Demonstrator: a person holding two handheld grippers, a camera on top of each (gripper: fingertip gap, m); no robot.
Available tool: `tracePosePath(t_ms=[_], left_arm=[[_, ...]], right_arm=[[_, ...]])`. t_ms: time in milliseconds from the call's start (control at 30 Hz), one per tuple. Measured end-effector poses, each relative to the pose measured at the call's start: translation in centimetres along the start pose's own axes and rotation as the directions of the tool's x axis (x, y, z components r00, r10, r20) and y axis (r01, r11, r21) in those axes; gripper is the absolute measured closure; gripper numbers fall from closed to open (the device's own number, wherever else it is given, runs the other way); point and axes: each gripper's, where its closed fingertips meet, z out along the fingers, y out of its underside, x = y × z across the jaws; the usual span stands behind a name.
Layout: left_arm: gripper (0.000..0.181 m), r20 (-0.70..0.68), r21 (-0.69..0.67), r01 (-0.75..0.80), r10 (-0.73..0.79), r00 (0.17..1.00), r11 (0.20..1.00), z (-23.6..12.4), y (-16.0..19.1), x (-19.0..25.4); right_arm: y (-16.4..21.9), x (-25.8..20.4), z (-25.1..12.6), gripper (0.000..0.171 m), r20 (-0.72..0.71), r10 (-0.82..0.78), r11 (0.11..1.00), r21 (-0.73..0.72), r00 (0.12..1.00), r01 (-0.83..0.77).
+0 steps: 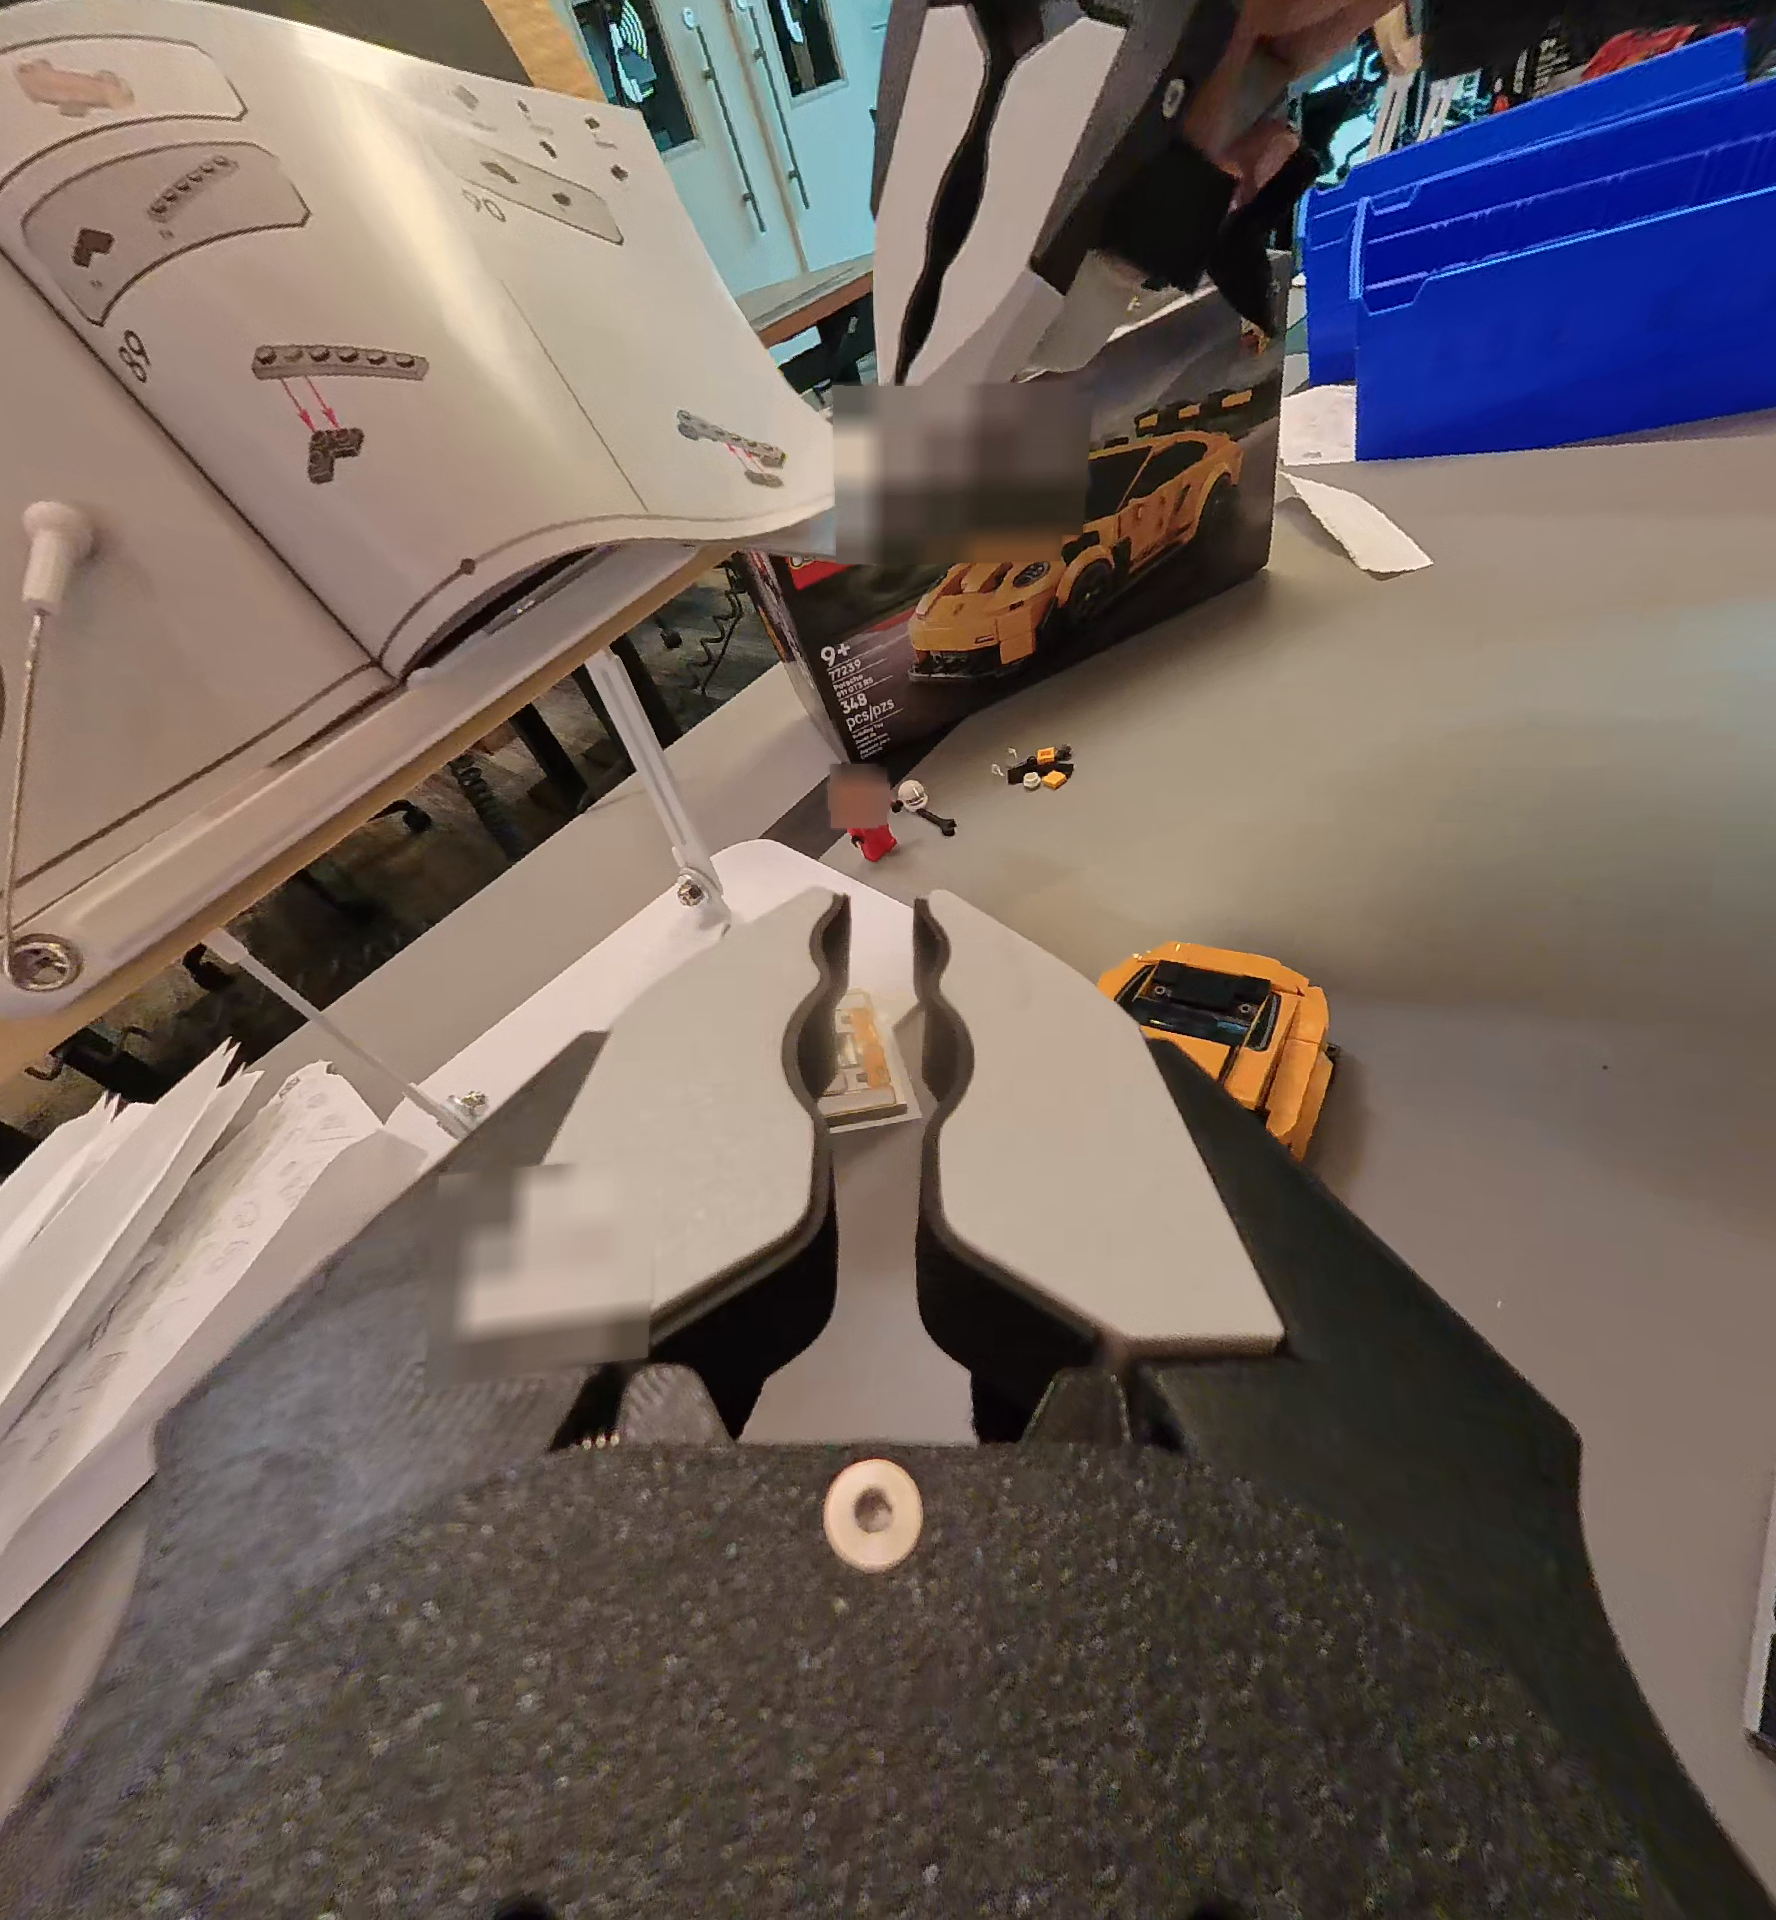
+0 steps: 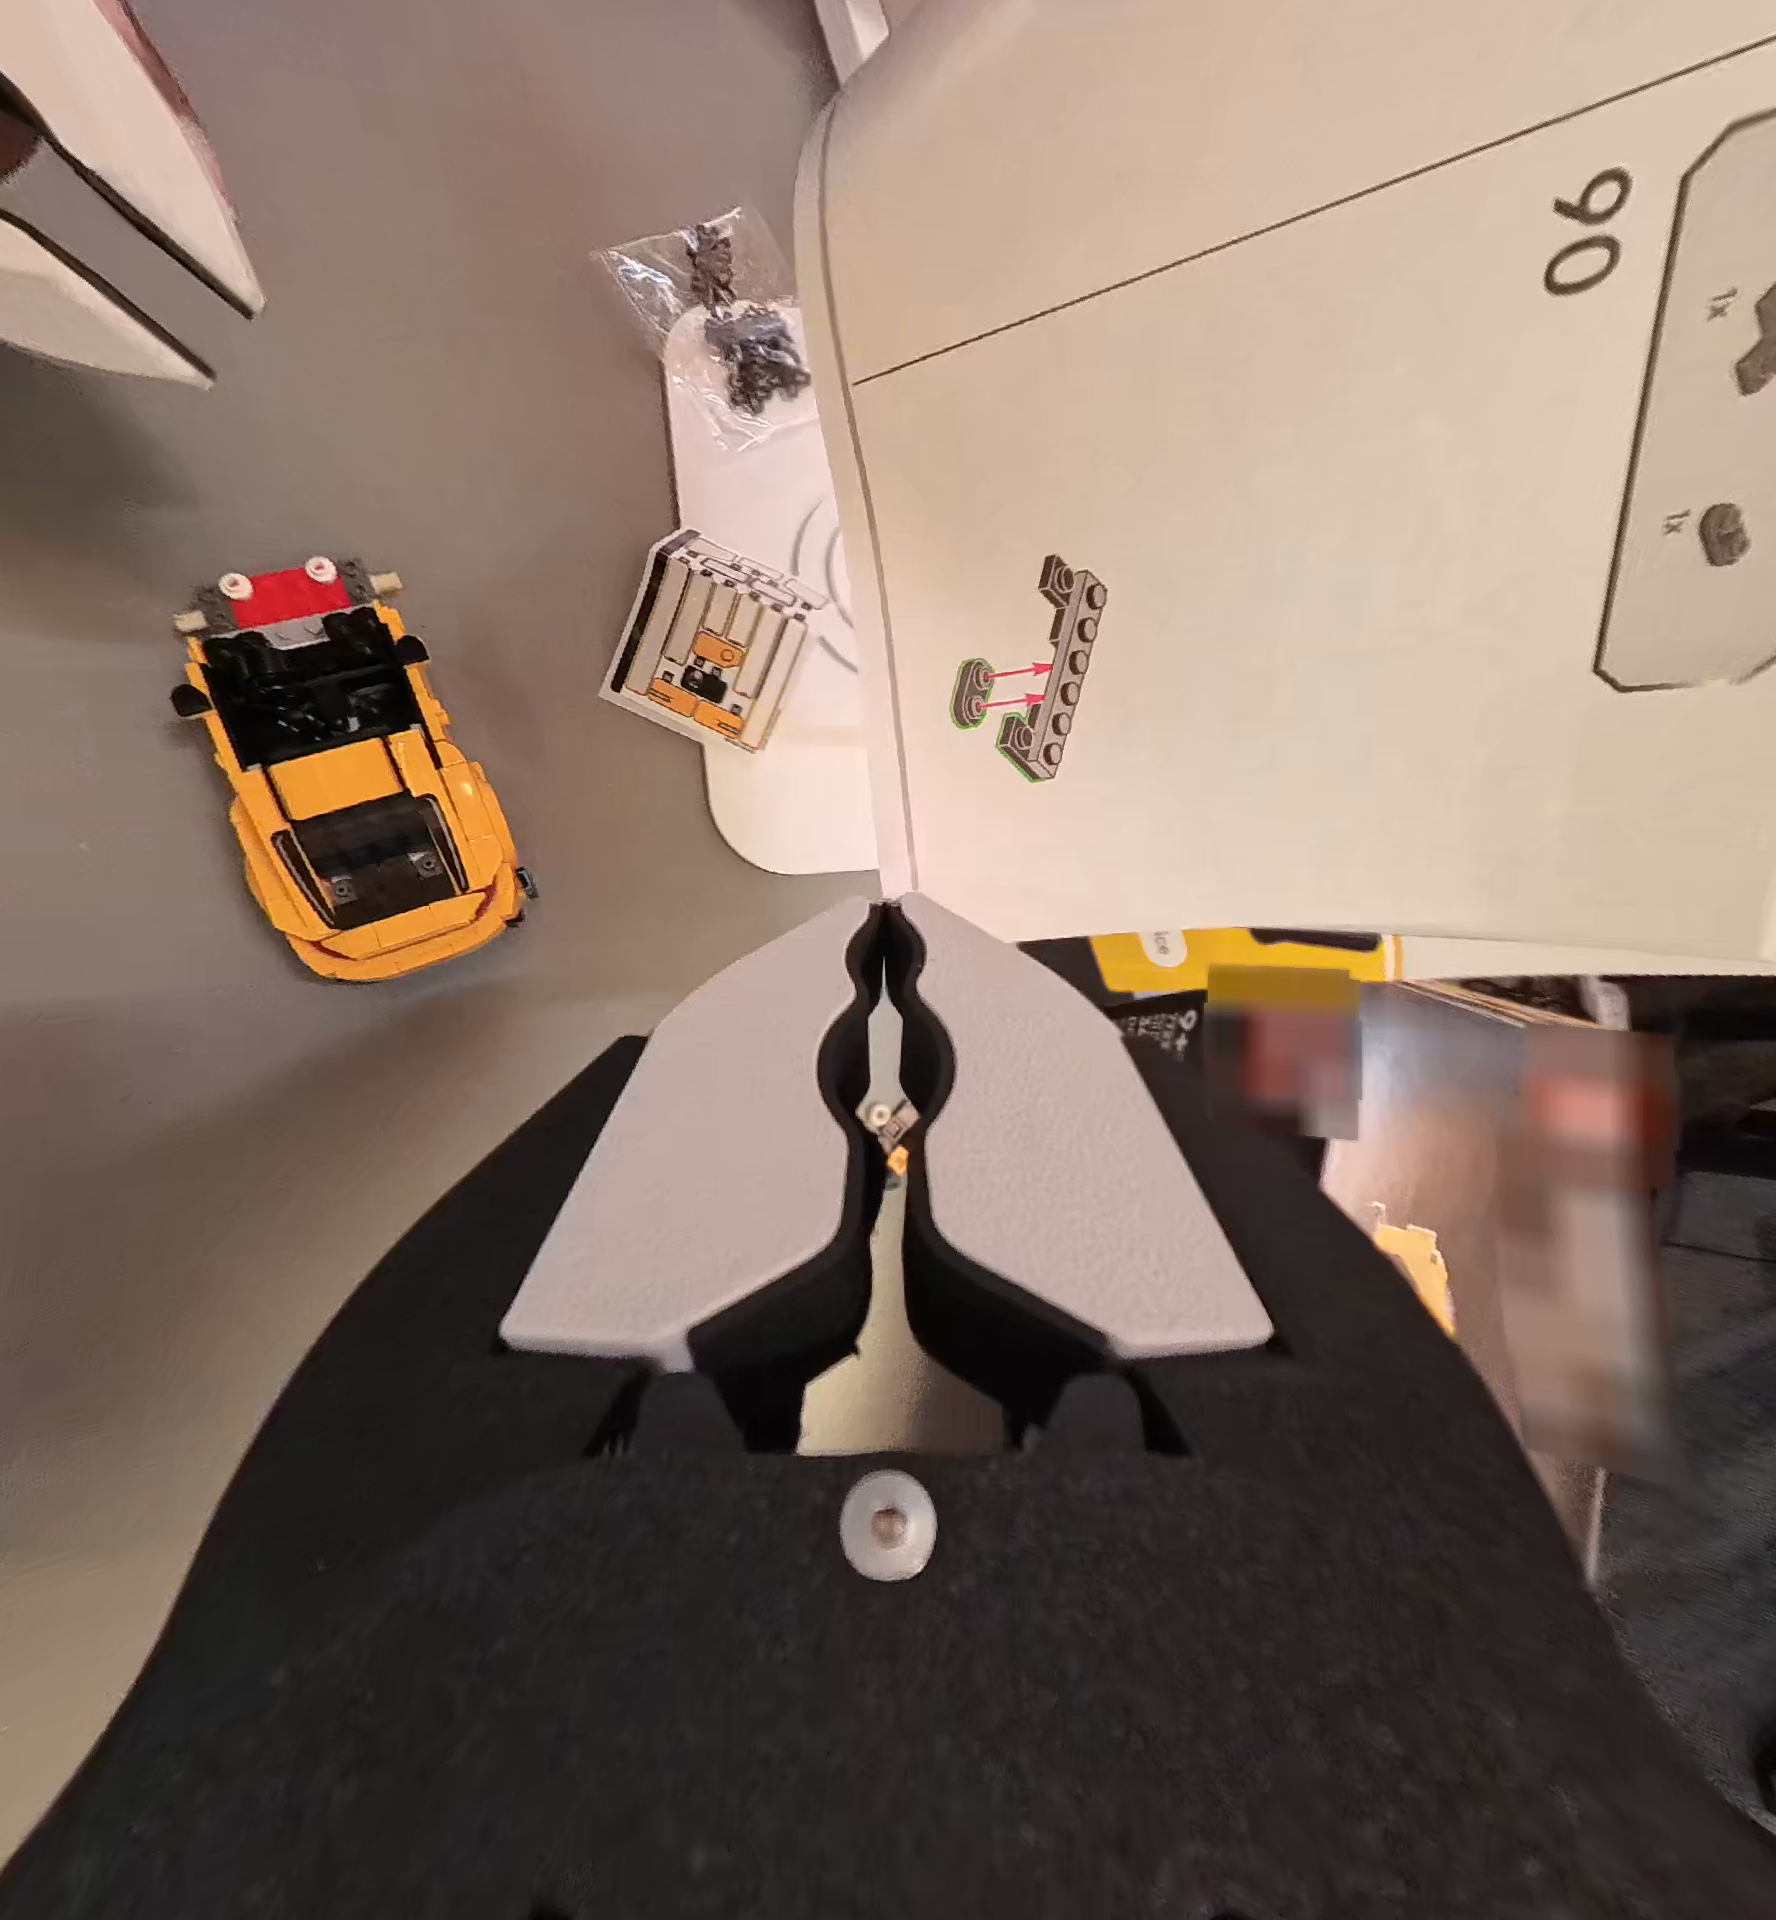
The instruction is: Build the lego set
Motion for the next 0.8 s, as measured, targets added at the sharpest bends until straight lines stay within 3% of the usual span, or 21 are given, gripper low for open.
tracePosePath(t_ms=[800], left_arm=[[0.17,-0.039,-0.02,-0.006,0.005,0.999,1.0,0.5,0.9,0.7]], right_arm=[[-1.5,-0.9,-1.4,0.171,0.262,0.275,0.961,-0.065,0.925,-0.267]])
